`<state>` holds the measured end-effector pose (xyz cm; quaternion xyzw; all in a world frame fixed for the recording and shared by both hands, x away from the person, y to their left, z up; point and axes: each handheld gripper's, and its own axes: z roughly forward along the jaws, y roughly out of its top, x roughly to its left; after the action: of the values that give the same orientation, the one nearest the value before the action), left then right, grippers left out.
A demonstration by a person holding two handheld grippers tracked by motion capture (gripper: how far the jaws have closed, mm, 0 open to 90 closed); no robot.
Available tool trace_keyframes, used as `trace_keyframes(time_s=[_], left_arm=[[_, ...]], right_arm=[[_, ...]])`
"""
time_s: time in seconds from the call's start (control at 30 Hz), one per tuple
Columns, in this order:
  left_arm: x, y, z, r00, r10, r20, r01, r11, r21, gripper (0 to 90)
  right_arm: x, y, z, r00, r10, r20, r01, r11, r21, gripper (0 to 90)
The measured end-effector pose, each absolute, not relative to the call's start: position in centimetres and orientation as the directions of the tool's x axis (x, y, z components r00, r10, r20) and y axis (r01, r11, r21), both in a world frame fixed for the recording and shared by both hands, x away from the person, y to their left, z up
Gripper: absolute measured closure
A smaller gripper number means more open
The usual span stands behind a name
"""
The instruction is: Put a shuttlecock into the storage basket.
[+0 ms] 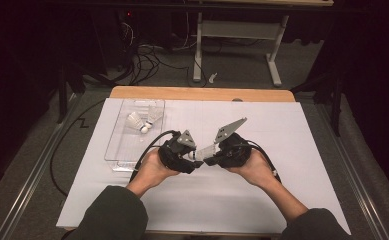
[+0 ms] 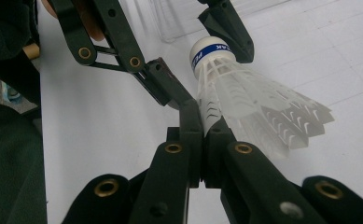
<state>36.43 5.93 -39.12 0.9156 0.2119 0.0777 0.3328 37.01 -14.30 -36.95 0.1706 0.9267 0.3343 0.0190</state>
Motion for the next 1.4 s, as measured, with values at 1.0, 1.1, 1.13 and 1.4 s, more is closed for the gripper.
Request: trace_keyframes(time_s=[1.0,1.1,1.13,1.4], left_arm=[[36.43,5.74,-39.1,0.906,0.423,0.02,0.318,-0.713,0.625,53.4],[36.42,5.79,-39.12,0.906,0.422,0.025,0.317,-0.716,0.623,55.2],[36.38,5.8,-39.11,0.906,0.422,0.031,0.313,-0.718,0.621,56.2],[36.27,5.94,-39.04,0.908,0.416,0.039,0.307,-0.726,0.616,63.6]], right_arm=[[37.04,-14.17,-36.73,-0.946,0.315,0.082,0.294,0.719,0.63,90.0],[37.06,-14.15,-36.81,-0.946,0.316,0.077,0.291,0.718,0.632,90.0],[37.05,-14.16,-36.81,-0.945,0.318,0.078,0.294,0.718,0.631,90.0],[37.04,-14.39,-36.7,-0.942,0.329,0.07,0.297,0.714,0.634,90.0]])
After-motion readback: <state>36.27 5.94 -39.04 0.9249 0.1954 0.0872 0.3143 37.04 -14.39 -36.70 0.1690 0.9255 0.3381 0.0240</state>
